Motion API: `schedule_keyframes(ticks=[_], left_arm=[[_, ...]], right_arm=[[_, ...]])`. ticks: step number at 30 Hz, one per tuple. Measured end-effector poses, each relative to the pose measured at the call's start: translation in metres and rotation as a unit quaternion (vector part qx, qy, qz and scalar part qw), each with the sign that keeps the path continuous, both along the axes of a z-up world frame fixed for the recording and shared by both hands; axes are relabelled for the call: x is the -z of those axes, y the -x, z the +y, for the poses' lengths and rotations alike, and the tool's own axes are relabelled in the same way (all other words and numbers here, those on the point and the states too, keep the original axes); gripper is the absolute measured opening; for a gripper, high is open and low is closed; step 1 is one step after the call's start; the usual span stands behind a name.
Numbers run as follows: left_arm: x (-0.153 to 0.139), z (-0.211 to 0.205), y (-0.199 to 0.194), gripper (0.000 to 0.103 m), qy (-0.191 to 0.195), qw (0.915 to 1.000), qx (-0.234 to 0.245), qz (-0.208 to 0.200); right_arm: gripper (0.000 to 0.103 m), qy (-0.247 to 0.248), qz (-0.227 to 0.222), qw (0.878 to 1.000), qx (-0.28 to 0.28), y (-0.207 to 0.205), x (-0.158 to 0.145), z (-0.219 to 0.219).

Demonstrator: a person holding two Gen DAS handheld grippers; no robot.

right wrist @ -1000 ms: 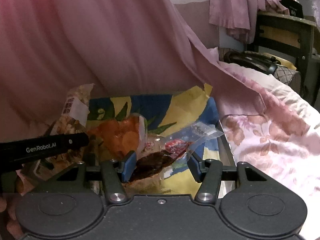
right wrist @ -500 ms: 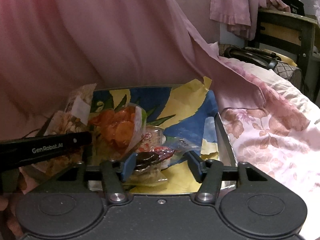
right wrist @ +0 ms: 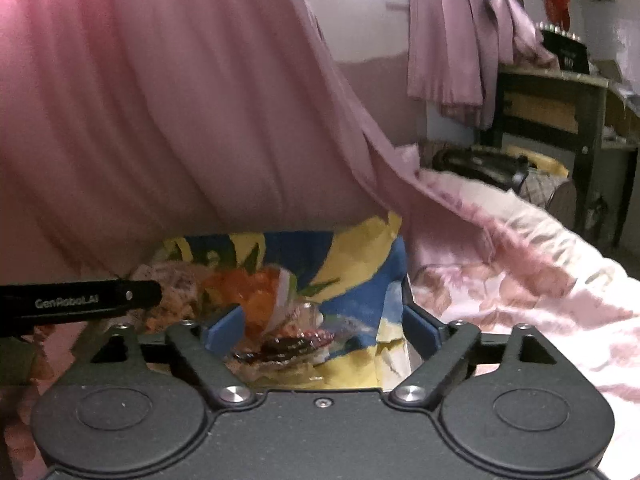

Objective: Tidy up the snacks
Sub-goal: 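Carry the nut-bar pack and jerky pack into the tray and open both tools, then raise both open tools away from the tray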

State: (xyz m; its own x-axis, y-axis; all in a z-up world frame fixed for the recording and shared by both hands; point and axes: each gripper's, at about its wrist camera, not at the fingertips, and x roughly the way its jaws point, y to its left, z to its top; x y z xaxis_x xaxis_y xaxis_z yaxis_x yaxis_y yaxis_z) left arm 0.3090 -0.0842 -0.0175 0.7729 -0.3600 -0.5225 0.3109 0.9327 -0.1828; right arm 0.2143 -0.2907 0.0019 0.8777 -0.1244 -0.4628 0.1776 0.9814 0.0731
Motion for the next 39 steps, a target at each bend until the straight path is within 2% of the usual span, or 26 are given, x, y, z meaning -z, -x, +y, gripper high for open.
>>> schedule_keyframes(ticks=[5, 12, 16, 27, 39], left_arm=[[-0.020, 0.016, 0.036, 0.103, -0.009, 0.9989, -0.027, -0.036], [-0.039, 0.042, 0.090, 0.103, -0.022, 0.9956, -0.053, -0.075], [-0.046, 0.054, 0.118, 0.103, -0.027, 0.9941, -0.066, -0.082], [-0.041, 0.077, 0.179, 0.103, -0.044, 0.9948, -0.082, -0.041], [-0.026, 0.086, 0.212, 0.103, -0.078, 0.9924, -0.094, 0.008]], right_arm=[[0.101, -0.006, -0.042, 0.999, -0.008, 0.030, -0.019, 0.001], [0.102, 0.006, -0.078, 0.997, -0.026, 0.081, -0.040, 0.008], [0.102, 0.008, -0.086, 0.995, -0.039, 0.113, -0.046, 0.015], [0.102, -0.013, -0.051, 0.996, -0.070, 0.175, -0.040, 0.037], [0.102, -0.004, 0.012, 0.997, -0.075, 0.198, -0.022, 0.055]])
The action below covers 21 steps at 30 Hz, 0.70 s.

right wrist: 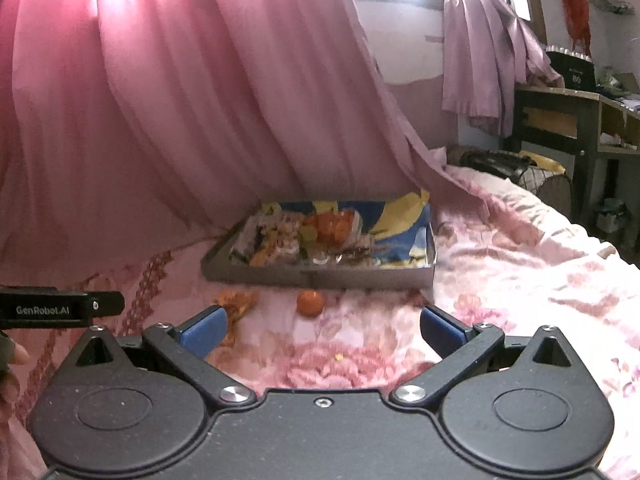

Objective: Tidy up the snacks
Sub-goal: 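Raise both open tools away from the tray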

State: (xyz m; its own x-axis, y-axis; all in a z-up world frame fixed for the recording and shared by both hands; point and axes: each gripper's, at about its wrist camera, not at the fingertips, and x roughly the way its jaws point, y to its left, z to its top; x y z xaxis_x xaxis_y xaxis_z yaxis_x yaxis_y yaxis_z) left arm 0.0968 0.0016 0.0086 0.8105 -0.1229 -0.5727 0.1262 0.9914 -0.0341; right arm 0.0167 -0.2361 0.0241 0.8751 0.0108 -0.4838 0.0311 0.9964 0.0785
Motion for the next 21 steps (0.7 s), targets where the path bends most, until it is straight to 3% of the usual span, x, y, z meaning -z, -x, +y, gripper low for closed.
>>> schedule_keyframes(ticks=[21], left_arm=[[0.015, -0.008, -0.010, 0.103, -0.024, 0.9983, 0.011, 0.052]], right_arm=[[0.102, 0.004, 0.066, 0.998, 0.012, -0.015, 0.016, 0.001]])
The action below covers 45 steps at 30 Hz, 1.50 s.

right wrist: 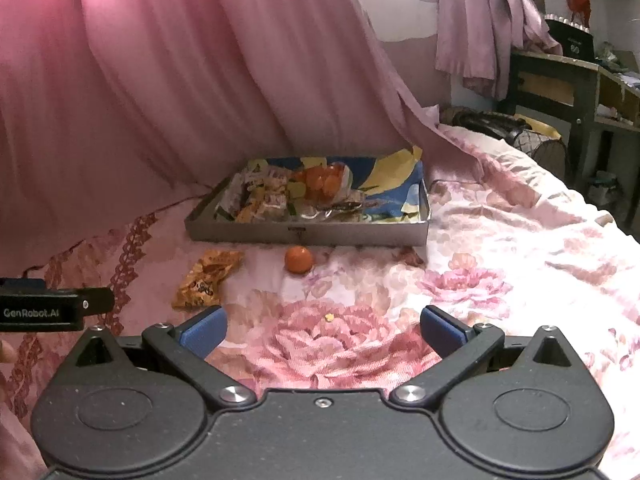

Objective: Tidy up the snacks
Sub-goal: 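Raise both open tools away from the tray, then close the left tool on the gold snack bag while the right tool grasps the mandarin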

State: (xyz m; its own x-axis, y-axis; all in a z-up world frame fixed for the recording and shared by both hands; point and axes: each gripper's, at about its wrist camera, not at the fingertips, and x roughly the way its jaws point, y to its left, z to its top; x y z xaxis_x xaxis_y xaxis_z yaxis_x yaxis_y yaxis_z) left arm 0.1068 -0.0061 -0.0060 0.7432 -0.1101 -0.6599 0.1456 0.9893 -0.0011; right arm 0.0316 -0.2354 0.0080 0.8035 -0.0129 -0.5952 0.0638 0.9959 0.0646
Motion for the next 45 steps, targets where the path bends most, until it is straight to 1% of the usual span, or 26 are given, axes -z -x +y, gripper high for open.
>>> schedule_keyframes(ticks=[3, 6, 13, 15, 20, 25, 30, 35, 40, 45], left_arm=[[0.006, -0.002, -0.006, 0.103, -0.001, 0.9998, 0.005, 0.021], [0.011, -0.001, -0.012, 0.103, 0.004, 0.9993, 0.000, 0.038], [0.021, 0.000, -0.034, 0.103, 0.025, 0.9971, -0.001, 0.071], [0.023, 0.000, -0.042, 0.103, 0.028, 0.9971, -0.001, 0.071], [0.026, -0.001, -0.062, 0.103, 0.019, 0.9979, 0.005, 0.062], [0.033, -0.002, -0.081, 0.103, 0.030, 0.9972, 0.021, 0.066], [0.040, -0.011, -0.100, 0.103, 0.001, 0.9981, 0.040, 0.048], [0.050, -0.015, -0.113, 0.103, -0.023, 0.9981, 0.044, 0.036], [0.058, -0.011, -0.126, 0.103, -0.006, 0.9978, 0.044, 0.050], [0.062, -0.014, -0.135, 0.103, -0.002, 0.9974, 0.044, 0.057]], right_arm=[[0.102, 0.003, 0.017, 1.000, -0.004, -0.004, 0.005, 0.002], [0.102, 0.002, 0.028, 1.000, -0.004, -0.008, 0.008, 0.002], [0.102, -0.010, 0.050, 0.999, -0.005, -0.025, 0.010, -0.002], [0.102, -0.009, 0.052, 0.999, -0.005, -0.030, 0.010, -0.003], [0.102, -0.006, 0.053, 0.999, -0.008, -0.043, 0.011, -0.005], [0.102, 0.009, 0.064, 0.998, -0.021, -0.060, 0.019, -0.002], [0.102, 0.033, 0.060, 0.997, -0.044, -0.081, 0.025, 0.002], [0.102, 0.056, 0.060, 0.995, -0.047, -0.109, 0.034, 0.001], [0.102, 0.055, 0.066, 0.996, -0.040, -0.131, 0.043, -0.001], [0.102, 0.057, 0.069, 0.995, -0.040, -0.144, 0.051, 0.001]])
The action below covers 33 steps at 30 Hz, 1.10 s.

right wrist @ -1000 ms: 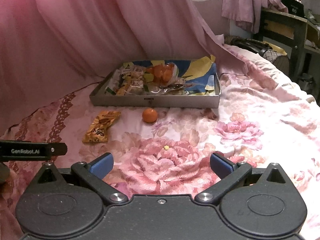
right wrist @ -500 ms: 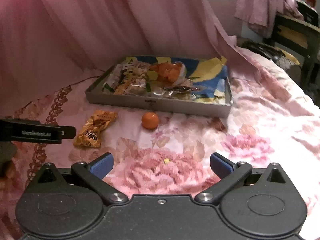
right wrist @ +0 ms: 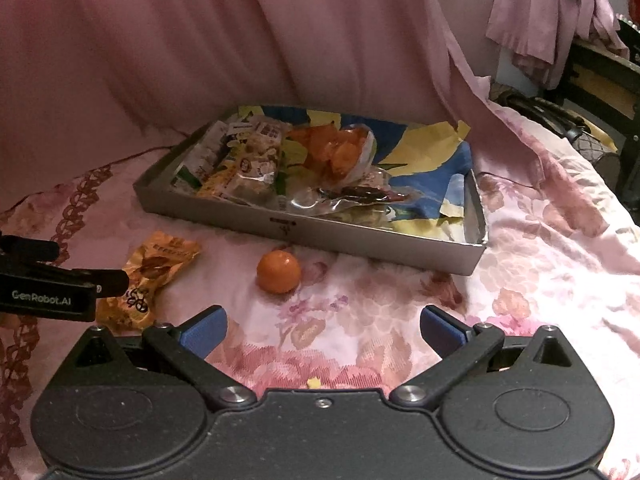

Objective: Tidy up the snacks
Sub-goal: 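Close the left tool on the gold snack bag while the right tool grasps the mandarin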

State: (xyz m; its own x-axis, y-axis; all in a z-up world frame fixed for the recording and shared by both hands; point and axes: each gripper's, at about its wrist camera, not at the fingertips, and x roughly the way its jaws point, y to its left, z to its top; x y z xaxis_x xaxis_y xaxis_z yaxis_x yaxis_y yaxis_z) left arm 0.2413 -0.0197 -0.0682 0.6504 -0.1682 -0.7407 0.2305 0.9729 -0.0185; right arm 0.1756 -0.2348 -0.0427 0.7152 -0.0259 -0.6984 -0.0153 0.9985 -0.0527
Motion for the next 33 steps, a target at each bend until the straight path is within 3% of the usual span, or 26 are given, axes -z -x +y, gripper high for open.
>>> schedule_keyframes(ticks=[8, 23, 33], left_arm=[[0.014, -0.007, -0.010, 0.103, -0.006, 0.9998, 0.016, 0.005], [0.023, -0.011, -0.017, 0.103, 0.019, 0.9992, 0.030, 0.015], [0.027, -0.021, -0.014, 0.103, 0.006, 0.9985, 0.052, 0.016]], right_arm=[[0.102, -0.017, -0.016, 1.000, 0.018, -0.015, 0.005, -0.005], [0.102, -0.034, -0.013, 0.999, -0.010, -0.052, 0.025, 0.003], [0.089, -0.049, -0.008, 0.998, -0.027, -0.063, 0.034, 0.007]])
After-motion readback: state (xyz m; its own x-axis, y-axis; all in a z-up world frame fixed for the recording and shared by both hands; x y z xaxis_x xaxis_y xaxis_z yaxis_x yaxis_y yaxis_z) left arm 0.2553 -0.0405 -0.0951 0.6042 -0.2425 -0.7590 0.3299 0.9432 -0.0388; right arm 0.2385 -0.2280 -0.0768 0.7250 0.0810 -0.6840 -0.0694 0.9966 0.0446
